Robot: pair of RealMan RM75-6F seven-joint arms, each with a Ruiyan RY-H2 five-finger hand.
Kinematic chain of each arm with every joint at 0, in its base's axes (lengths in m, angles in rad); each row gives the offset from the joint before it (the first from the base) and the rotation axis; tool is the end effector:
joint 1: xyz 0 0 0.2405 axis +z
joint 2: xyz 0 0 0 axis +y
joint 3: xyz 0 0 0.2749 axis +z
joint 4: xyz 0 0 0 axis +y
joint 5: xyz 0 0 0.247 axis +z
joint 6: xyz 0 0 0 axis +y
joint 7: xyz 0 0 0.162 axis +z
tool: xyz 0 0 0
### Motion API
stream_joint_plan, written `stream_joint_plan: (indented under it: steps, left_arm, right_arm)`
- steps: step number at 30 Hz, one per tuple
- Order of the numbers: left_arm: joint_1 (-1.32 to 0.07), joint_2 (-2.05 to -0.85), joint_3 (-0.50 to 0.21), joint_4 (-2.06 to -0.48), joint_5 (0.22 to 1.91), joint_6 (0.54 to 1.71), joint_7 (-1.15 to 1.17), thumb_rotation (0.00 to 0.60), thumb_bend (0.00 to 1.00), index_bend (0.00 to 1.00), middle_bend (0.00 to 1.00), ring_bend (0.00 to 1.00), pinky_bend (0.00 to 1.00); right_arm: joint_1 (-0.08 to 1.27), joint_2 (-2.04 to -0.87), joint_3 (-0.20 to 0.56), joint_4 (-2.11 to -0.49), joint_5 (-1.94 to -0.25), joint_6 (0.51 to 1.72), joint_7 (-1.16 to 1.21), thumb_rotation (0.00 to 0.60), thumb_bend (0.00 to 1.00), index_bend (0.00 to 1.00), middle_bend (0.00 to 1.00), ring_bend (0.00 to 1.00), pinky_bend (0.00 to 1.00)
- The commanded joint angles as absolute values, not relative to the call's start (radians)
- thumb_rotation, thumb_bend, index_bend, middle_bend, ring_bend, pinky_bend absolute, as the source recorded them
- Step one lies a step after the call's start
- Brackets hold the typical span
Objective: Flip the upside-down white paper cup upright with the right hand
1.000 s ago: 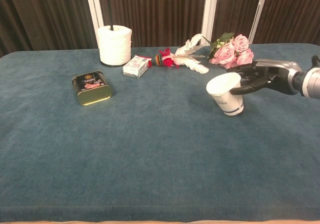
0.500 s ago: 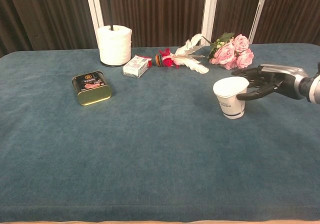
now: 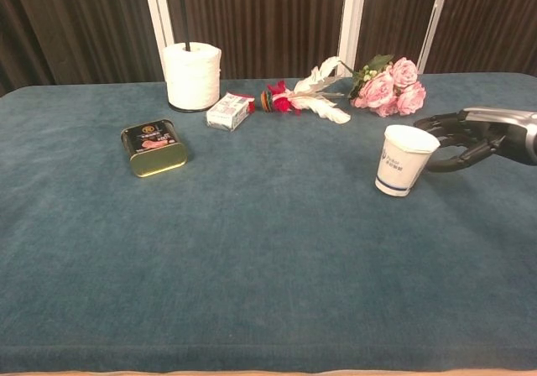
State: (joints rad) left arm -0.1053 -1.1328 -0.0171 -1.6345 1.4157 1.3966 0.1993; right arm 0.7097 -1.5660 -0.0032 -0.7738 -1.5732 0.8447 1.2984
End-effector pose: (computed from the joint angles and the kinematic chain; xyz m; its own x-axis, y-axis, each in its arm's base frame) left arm -0.3522 0.2005 0.1125 0.5282 0.1269 0.8396 0.8439 0.0312 -0.5357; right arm -0.3232 -0.4363 -0.0053 -0.2785 -0.4813 0.8311 -0.9522 0.0255 -0.3044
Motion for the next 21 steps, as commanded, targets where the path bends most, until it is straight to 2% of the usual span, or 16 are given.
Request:
stream_joint_plan:
  steps: [1, 7, 13, 17, 21]
  left_arm:
    - [-0.106, -1.132, -0.017, -1.636, 1.415, 1.397, 0.2, 0.599, 0.0, 0.0, 0.0, 0.0, 0.0]
    - [-0.104, -1.133, -0.017, -1.632, 1.417, 1.4, 0.194, 0.599, 0.0, 0.0, 0.0, 0.0, 0.0]
    - [-0.103, -1.132, -0.017, -1.633, 1.419, 1.404, 0.198, 0.599, 0.0, 0.0, 0.0, 0.0, 0.0]
    - [-0.099, -1.137, -0.018, -1.63, 1.422, 1.416, 0.205, 0.599, 0.0, 0.0, 0.0, 0.0, 0.0]
    - [-0.095, -1.145, -0.022, -1.62, 1.431, 1.434, 0.203, 0.599, 0.0, 0.0, 0.0, 0.0, 0.0]
  right_arm:
    - [0.701, -1.549, -0.005, -0.788, -1.57, 0.862, 1.279, 0.567, 0.25, 0.23, 0.01, 0.01, 0.07]
    - [0.684, -1.492, -0.006, -0.847, -1.565, 0.898, 1.235, 0.544, 0.24, 0.18, 0.01, 0.01, 0.07]
    - [0.64, -1.395, -0.016, -0.941, -1.57, 0.973, 1.122, 0.536, 0.24, 0.17, 0.01, 0.01, 0.07]
    - [0.594, -1.288, -0.035, -1.043, -1.547, 0.982, 0.927, 0.537, 0.24, 0.17, 0.01, 0.01, 0.07]
    - [0.532, -1.232, -0.007, -1.131, -1.469, 1.037, 0.651, 0.537, 0.24, 0.17, 0.01, 0.01, 0.07]
